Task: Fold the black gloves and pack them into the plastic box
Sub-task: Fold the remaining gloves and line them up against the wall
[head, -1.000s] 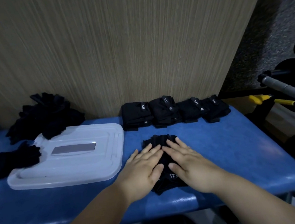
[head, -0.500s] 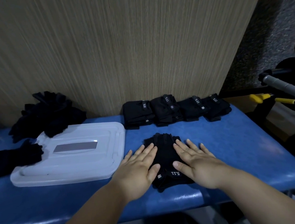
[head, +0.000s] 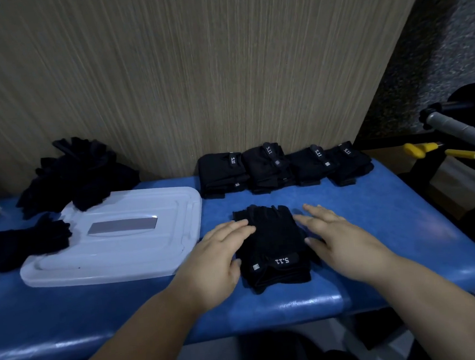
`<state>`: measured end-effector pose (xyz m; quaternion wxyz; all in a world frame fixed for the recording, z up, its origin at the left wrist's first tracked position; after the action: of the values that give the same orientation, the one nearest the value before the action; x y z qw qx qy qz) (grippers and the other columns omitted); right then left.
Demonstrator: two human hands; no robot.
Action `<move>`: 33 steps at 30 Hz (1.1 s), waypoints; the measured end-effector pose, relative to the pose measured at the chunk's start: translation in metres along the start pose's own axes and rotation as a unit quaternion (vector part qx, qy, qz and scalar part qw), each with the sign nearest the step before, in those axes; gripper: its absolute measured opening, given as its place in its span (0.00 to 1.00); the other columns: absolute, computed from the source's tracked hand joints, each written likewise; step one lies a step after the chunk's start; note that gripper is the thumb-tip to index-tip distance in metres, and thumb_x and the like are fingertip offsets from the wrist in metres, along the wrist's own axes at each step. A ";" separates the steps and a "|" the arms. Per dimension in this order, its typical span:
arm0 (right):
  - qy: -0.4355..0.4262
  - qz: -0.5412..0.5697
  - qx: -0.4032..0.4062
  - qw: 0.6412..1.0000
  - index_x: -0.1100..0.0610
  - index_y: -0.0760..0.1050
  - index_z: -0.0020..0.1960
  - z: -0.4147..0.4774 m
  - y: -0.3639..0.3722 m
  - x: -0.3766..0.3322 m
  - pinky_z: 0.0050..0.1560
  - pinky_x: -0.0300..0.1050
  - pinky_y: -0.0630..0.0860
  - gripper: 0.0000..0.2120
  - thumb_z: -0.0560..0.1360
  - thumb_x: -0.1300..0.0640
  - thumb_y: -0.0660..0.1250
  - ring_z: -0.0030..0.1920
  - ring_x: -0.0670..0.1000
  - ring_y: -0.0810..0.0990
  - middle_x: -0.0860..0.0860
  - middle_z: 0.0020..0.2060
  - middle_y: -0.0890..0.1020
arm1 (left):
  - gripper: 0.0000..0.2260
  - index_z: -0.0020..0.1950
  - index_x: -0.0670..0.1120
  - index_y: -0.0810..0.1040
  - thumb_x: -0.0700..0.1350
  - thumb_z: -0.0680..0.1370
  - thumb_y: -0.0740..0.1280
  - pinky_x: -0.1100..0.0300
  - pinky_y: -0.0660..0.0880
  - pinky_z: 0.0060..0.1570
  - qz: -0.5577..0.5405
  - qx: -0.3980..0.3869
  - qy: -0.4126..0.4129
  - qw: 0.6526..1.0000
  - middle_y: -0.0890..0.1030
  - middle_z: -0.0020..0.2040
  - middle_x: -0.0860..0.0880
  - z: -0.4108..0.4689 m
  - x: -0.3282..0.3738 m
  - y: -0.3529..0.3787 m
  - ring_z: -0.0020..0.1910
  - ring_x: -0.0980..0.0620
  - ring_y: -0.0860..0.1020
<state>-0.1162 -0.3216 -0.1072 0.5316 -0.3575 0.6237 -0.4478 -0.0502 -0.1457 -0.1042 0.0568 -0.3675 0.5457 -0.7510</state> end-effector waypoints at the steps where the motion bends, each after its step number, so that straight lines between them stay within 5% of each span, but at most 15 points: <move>1: -0.005 0.016 0.012 1.000 0.42 0.59 0.75 -0.001 -0.005 -0.002 0.73 0.40 0.54 0.26 0.80 0.53 0.61 0.77 0.45 0.51 0.41 0.77 0.54 | 0.29 0.74 0.58 0.65 0.36 0.76 0.64 0.70 0.51 0.71 -0.010 0.007 0.020 1.000 0.61 0.70 0.67 0.001 0.003 -0.002 0.71 0.68 0.55; 4: -0.044 0.047 0.026 0.998 0.41 0.68 0.70 -0.005 -0.013 -0.011 0.71 0.37 0.59 0.27 0.75 0.59 0.67 0.73 0.43 0.58 0.39 0.72 0.61 | 0.29 0.68 0.59 0.71 0.33 0.73 0.64 0.76 0.54 0.66 -0.058 -0.012 0.044 0.997 0.69 0.64 0.66 0.002 0.007 0.002 0.66 0.71 0.61; 8: -0.079 0.056 -0.003 0.995 0.43 0.74 0.65 -0.007 -0.006 -0.018 0.62 0.20 0.52 0.24 0.73 0.64 0.68 0.67 0.39 0.61 0.36 0.63 0.66 | 0.31 0.63 0.69 0.66 0.35 0.73 0.65 0.79 0.54 0.63 -0.099 -0.074 0.010 0.992 0.64 0.62 0.72 0.005 0.000 0.011 0.63 0.76 0.58; 14: -0.090 0.068 -0.019 0.993 0.41 0.75 0.64 -0.004 0.000 -0.018 0.69 0.33 0.58 0.24 0.73 0.62 0.70 0.65 0.37 0.63 0.31 0.59 0.68 | 0.26 0.61 0.66 0.69 0.39 0.73 0.67 0.72 0.56 0.65 -0.070 -0.075 0.013 0.995 0.65 0.60 0.71 0.007 0.003 0.017 0.64 0.65 0.62; 18: -0.084 0.094 -0.034 0.991 0.40 0.75 0.62 -0.003 0.000 -0.020 0.65 0.26 0.59 0.26 0.70 0.64 0.72 0.63 0.34 0.65 0.27 0.57 0.68 | 0.13 0.57 0.58 0.74 0.43 0.77 0.65 0.63 0.65 0.61 -0.045 -0.001 -0.008 0.999 0.71 0.53 0.67 0.006 0.003 0.011 0.57 0.63 0.67; 24: -0.060 0.139 -0.040 0.988 0.44 0.77 0.50 -0.005 0.000 -0.027 0.57 0.33 0.70 0.20 0.63 0.53 0.80 0.57 0.39 0.72 0.41 0.51 0.76 | 0.08 0.57 0.59 0.75 0.57 0.80 0.61 0.57 0.76 0.51 -0.164 0.025 -0.098 0.981 0.81 0.50 0.58 0.006 -0.017 0.007 0.51 0.60 0.79; 27: -0.040 0.207 0.017 0.977 0.40 0.76 0.46 -0.002 -0.002 -0.026 0.53 0.37 0.73 0.14 0.67 0.53 0.78 0.51 0.40 0.77 0.45 0.48 0.80 | 0.03 0.48 0.60 0.74 0.54 0.80 0.61 0.67 0.73 0.45 -0.192 0.042 -0.126 0.972 0.81 0.43 0.59 0.003 -0.018 0.006 0.45 0.63 0.79; 29: -0.017 0.245 0.045 0.968 0.46 0.80 0.47 0.001 -0.003 -0.021 0.50 0.45 0.77 0.08 0.70 0.51 0.75 0.44 0.46 0.79 0.52 0.43 0.82 | 0.05 0.46 0.58 0.73 0.49 0.81 0.61 0.74 0.69 0.41 -0.239 0.057 -0.137 0.960 0.80 0.39 0.61 0.001 -0.017 0.004 0.43 0.67 0.78; 32: 0.006 0.302 0.041 0.953 0.62 0.78 0.49 0.003 -0.002 -0.022 0.48 0.55 0.76 0.28 0.68 0.36 0.70 0.38 0.50 0.78 0.61 0.41 0.81 | 0.06 0.57 0.54 0.74 0.50 0.81 0.60 0.74 0.69 0.45 -0.288 0.074 -0.163 0.941 0.82 0.47 0.57 0.000 -0.024 0.005 0.50 0.62 0.79; 33: 0.016 0.318 0.039 0.947 0.63 0.77 0.47 0.004 0.000 -0.022 0.48 0.56 0.77 0.28 0.69 0.36 0.69 0.38 0.52 0.79 0.61 0.40 0.82 | 0.11 0.62 0.54 0.72 0.51 0.81 0.60 0.71 0.70 0.48 -0.290 0.080 -0.169 0.939 0.82 0.50 0.56 0.000 -0.024 0.003 0.53 0.60 0.79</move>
<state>-0.1086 -0.3022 -0.0995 0.6502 -0.1125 0.6951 -0.2852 -0.0340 -0.1350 -0.1191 -0.0430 -0.6254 0.3361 -0.7029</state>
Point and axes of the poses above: each hand's wrist, its own z-axis towards the middle knuckle, its own y-axis out of the palm, x = y × z, the point moved 10 cm from there along z, towards the middle knuckle
